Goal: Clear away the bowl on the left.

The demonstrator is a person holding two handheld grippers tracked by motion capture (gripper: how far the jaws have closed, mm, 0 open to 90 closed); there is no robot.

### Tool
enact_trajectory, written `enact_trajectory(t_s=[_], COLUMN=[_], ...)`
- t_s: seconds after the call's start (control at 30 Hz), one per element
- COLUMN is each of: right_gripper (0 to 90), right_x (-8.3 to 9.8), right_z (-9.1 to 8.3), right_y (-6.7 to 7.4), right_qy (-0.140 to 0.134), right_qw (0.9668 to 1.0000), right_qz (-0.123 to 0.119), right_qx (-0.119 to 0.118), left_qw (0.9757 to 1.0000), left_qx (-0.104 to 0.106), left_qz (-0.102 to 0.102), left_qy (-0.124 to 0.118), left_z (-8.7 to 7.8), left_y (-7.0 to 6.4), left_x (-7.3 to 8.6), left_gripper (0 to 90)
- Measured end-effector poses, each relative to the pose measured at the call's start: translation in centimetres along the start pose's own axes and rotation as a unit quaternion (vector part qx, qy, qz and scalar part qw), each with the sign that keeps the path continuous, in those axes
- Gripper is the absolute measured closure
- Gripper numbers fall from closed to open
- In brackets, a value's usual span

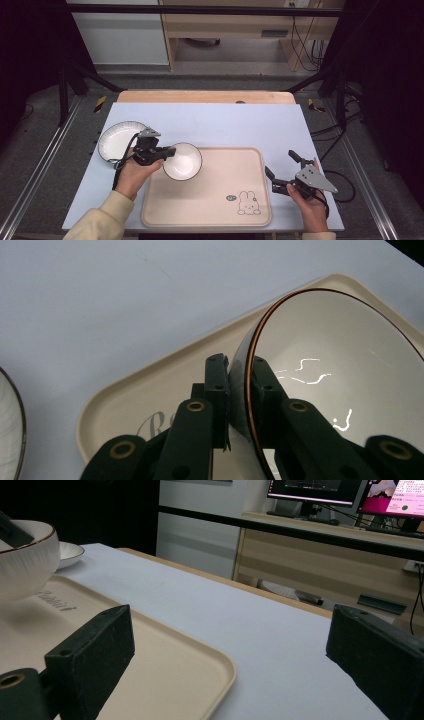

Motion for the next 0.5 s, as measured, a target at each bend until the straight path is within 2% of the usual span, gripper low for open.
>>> enact_trajectory(t_s=[0.27,0.5], right_gripper=[5.5,5.5], right_x=[0.0,0.0], right_z=[0.0,0.0], right_y=[0.0,0.0], right_qy=[-0.001,-0.001], right_qw=[1.0000,1.0000], right_qz=[-0.002,-0.002], right_qx=[0.000,0.000], left_qw=[0.9998,0.9996], left_qx=[0.009,0.018], left_qz=[0.014,0.014], left_qy=[0.013,0.019], left_z=[1.0,1.5], left_y=[-1.3,-1.9], left_x=[0.5,0.8], left_gripper=[81.2,81.1])
Point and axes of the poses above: each handheld gripper's, and its own axes: z roughly forward along the jaws, x roughly out of its underside, y roughly to its left, the point moved 6 cm from there along z, roughly forward along the jaws, and after that the axes turned 9 degrees about -y, right-handed, at the moved point
